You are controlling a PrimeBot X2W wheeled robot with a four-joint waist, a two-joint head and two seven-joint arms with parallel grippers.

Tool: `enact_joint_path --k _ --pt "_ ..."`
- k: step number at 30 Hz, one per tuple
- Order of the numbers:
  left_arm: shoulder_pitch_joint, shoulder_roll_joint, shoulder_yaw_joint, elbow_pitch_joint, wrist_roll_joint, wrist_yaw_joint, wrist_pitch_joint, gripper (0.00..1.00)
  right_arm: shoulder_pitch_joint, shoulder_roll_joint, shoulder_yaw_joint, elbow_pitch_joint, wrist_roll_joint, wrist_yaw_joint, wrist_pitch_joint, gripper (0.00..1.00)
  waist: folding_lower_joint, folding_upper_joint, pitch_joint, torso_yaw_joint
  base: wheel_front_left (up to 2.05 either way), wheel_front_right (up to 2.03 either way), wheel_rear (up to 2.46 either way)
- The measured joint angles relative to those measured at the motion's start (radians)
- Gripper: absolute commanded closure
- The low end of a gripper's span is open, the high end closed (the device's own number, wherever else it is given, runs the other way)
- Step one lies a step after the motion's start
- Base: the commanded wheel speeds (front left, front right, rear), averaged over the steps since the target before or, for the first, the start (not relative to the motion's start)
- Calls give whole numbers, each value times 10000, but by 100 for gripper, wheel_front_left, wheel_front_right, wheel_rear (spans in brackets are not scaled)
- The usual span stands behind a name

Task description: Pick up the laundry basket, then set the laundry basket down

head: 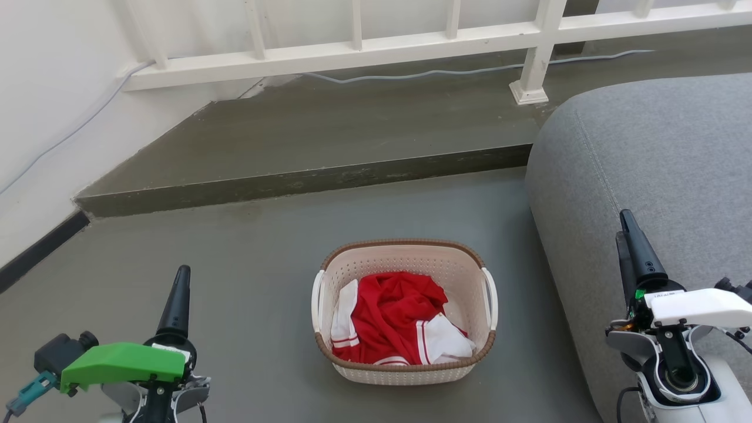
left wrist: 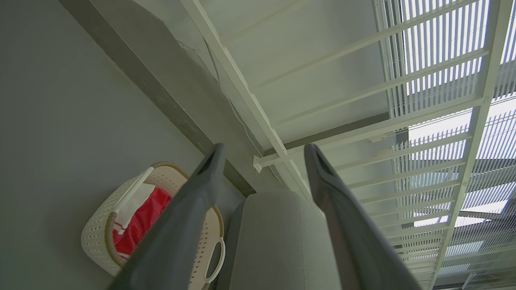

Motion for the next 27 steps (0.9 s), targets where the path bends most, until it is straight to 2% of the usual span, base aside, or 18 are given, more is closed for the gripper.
enact_joint_path --k 13,27 --pt "-43 219 -180 -123 2688 12 -493 0 -20 -489 650 6 -1825 4 -558 0 0 0 -12 21 0 0 0" --pt "-220 244 -656 -385 5570 343 -980 0 -274 -805 1114 27 -4320 -15 -1032 0 0 0 33 48 0 0 0"
